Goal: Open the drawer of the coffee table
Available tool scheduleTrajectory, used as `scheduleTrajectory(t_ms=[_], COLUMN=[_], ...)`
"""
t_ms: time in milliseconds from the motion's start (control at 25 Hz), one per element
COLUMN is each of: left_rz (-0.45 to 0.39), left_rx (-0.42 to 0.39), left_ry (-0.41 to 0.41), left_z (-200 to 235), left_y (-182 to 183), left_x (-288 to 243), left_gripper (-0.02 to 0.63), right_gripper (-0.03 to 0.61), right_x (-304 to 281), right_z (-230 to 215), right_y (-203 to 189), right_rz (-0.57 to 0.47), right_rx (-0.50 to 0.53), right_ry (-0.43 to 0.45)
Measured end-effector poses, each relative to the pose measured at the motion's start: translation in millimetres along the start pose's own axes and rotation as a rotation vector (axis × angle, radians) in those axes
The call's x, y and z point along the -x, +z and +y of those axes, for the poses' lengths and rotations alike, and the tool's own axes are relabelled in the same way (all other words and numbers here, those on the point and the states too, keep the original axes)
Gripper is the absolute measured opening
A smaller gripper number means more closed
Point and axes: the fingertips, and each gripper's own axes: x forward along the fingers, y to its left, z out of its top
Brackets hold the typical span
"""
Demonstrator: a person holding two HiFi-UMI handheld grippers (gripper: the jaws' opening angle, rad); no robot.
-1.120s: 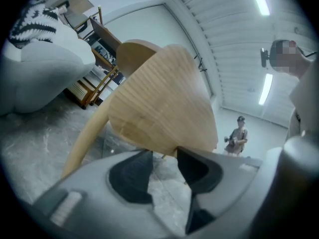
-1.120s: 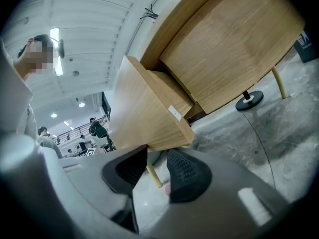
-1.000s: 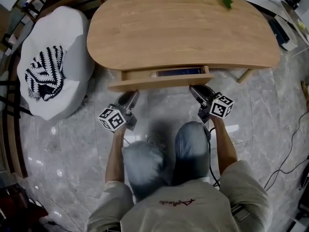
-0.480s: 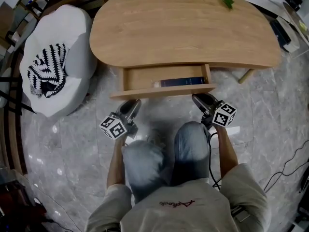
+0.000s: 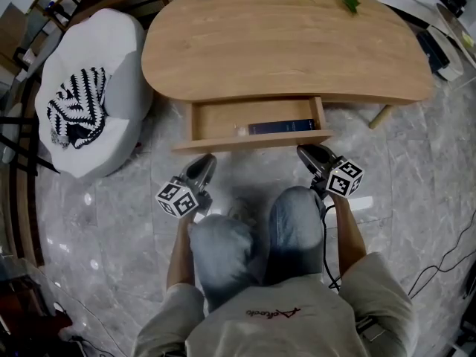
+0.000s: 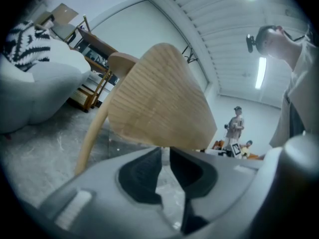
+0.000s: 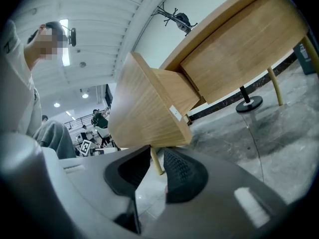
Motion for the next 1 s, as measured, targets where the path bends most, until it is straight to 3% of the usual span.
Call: scheduleTrajectory(t_ms=[160,360,480,720,1000], left_rz=[0.052,0.140,0.167,0.190,0.227], left_rx=[-0.118,-0.329,-0.410,-0.432,-0.391], left_ry=[0.052,0.104,0.105,0.097,0.078], left_z=[-6,-11,-14,-5,12], left_y=[-9,-17,-17,-18,-37], left_x=[9,9,4,-9,-17], left_gripper=[0.011,0.002,0.002,0.000,0.001], right_gripper=[0.005,0.005,0.005,0.005,0.005], right_x=[9,20,22,12,3], right_z=[0,-4,-3,-14,-23], right_y=[-4,-2,-2,-9,-27], right_rz=[0.030,0.066,0.088,0.131,0.174], right_rx=[0.108,0.281,0.363,0.391,0.373], right_ry=[-0.089,-0.209,-0.242,-0.283,-0.319])
